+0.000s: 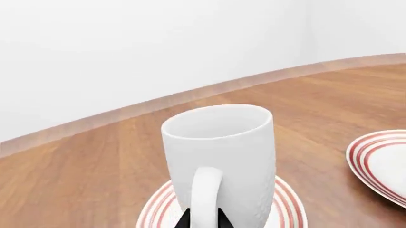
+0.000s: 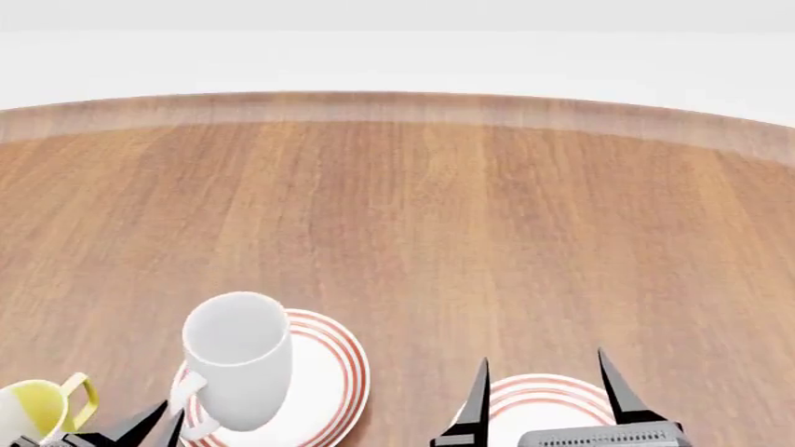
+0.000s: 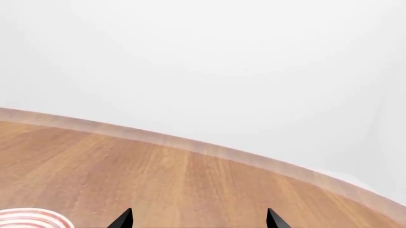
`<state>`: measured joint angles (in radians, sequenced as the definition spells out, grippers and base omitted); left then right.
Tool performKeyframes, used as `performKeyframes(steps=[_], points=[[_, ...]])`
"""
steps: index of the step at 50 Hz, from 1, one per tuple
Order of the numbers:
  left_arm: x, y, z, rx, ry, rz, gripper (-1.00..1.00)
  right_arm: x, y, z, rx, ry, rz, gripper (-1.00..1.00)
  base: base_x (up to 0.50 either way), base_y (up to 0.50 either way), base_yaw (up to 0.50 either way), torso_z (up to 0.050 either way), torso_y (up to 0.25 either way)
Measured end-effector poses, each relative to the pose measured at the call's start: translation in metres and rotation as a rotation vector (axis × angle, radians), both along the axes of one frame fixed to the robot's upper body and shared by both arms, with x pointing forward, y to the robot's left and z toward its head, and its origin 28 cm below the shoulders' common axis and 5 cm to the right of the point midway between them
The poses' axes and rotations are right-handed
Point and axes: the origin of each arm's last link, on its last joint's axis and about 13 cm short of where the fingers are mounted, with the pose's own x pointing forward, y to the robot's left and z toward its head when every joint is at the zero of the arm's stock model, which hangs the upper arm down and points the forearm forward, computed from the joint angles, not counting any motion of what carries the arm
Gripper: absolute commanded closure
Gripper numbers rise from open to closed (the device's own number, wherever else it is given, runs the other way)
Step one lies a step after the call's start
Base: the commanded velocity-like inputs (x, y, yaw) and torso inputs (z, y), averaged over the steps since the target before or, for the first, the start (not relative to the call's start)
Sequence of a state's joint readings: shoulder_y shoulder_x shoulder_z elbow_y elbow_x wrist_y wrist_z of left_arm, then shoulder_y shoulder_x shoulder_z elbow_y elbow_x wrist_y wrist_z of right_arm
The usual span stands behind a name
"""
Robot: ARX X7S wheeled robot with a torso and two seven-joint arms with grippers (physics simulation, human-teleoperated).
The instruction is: Put the white mug on the left plate.
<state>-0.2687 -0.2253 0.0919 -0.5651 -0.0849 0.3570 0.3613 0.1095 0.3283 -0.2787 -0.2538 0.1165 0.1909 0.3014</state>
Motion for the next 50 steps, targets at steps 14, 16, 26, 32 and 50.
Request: performKeyframes(steps=[14,16,26,32,50], points=[[0.009,0.002,-0.004,0.007,0.027,-0.005,1.00,-0.001,0.000,-0.001,0.001,0.003,-0.002,-1.00,0.00,0.00,0.00,0.000,0.001],[0.011,0.003,-0.004,0.001,0.031,-0.008,1.00,-0.001,0.000,-0.002,0.001,0.004,-0.003,-1.00,0.00,0.00,0.00,0.000,0.000],[0.020,0.003,-0.006,-0.036,0.041,-0.021,1.00,-0.001,0.000,-0.003,0.003,0.007,-0.004,-1.00,0.00,0.00,0.00,0.000,0.000],[0.024,0.002,-0.008,-0.055,0.047,-0.031,1.00,0.000,0.000,-0.004,0.004,0.010,-0.005,-1.00,0.00,0.00,0.00,0.000,0.000],[0.034,-0.001,-0.016,-0.097,0.063,-0.020,1.00,0.000,0.000,-0.004,0.001,0.012,-0.004,-1.00,0.00,0.00,0.00,0.000,0.001]])
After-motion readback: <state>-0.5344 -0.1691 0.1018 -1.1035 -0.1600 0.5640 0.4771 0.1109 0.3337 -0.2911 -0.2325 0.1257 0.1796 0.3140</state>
